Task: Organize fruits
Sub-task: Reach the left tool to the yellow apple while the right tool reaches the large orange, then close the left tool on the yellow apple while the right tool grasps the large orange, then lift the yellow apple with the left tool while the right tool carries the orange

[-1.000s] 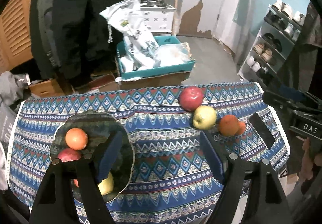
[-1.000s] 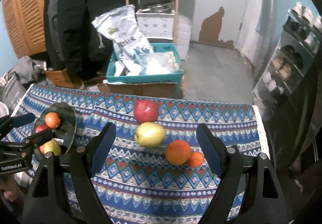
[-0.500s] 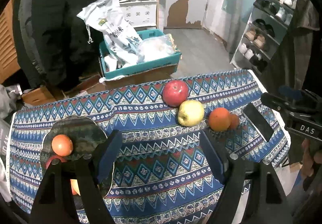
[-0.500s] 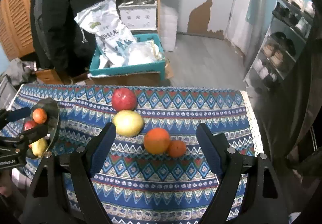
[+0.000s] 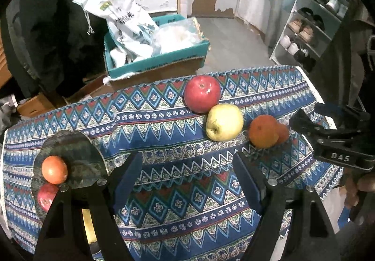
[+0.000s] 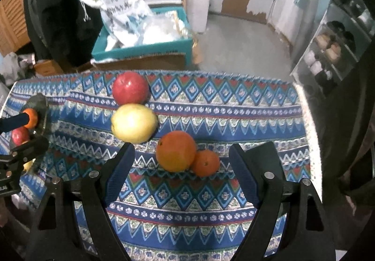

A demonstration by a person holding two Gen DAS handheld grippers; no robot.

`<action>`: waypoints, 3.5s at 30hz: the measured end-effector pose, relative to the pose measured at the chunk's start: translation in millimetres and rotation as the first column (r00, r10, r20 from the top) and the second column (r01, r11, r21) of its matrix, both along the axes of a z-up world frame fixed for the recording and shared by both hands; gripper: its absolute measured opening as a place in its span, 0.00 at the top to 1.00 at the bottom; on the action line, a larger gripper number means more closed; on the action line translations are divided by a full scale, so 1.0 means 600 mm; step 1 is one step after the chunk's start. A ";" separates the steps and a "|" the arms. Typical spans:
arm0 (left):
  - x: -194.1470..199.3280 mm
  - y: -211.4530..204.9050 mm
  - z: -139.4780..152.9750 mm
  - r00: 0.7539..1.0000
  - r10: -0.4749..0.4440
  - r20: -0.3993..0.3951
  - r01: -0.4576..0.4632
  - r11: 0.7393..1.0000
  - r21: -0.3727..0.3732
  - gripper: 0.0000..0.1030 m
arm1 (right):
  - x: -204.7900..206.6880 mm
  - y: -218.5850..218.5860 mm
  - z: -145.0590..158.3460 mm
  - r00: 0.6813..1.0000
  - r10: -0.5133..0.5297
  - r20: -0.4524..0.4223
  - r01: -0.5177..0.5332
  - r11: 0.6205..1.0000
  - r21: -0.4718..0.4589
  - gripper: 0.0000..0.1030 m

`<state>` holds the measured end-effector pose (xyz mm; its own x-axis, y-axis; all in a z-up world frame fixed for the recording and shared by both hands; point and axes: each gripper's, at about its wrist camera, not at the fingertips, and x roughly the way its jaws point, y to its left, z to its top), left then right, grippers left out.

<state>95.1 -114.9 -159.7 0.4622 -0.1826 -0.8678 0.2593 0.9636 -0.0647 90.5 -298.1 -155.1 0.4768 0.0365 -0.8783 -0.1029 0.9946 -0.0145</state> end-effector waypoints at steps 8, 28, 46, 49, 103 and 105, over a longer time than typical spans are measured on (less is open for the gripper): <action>0.034 -0.005 -0.055 0.998 0.017 -0.061 -0.019 0.999 -0.032 0.22 | 0.032 0.006 -0.073 0.996 0.037 -0.082 -0.038 0.999 -0.005 0.20; 0.088 -0.026 -0.112 0.989 0.002 -0.149 -0.018 0.994 -0.109 0.22 | 0.069 0.036 -0.173 0.978 0.116 -0.172 -0.132 0.987 -0.087 0.30; 0.123 -0.105 -0.140 0.979 -0.096 -0.180 0.080 0.992 -0.096 0.22 | 0.079 -0.052 -0.134 0.993 -0.052 -0.106 0.061 0.995 0.078 0.36; 0.129 -0.116 -0.151 0.977 -0.098 -0.190 0.081 0.992 -0.096 0.22 | 0.079 -0.063 -0.128 0.993 -0.070 -0.095 0.078 0.993 0.085 0.36; 0.052 -0.044 0.009 0.999 -0.051 0.011 0.052 0.992 -0.113 0.31 | 0.027 -0.047 0.011 0.992 -0.101 0.070 0.088 0.981 0.172 0.36; 0.045 -0.037 0.025 0.998 -0.049 0.029 0.052 0.992 -0.116 0.31 | 0.022 -0.041 0.024 0.992 -0.093 0.087 0.077 0.982 0.173 0.36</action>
<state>122.4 -136.8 -144.5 0.4718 -0.3058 -0.8270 0.3105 0.9355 -0.1688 103.8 -322.7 -140.9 0.5647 0.1364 -0.8140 -0.0237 0.9885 0.1492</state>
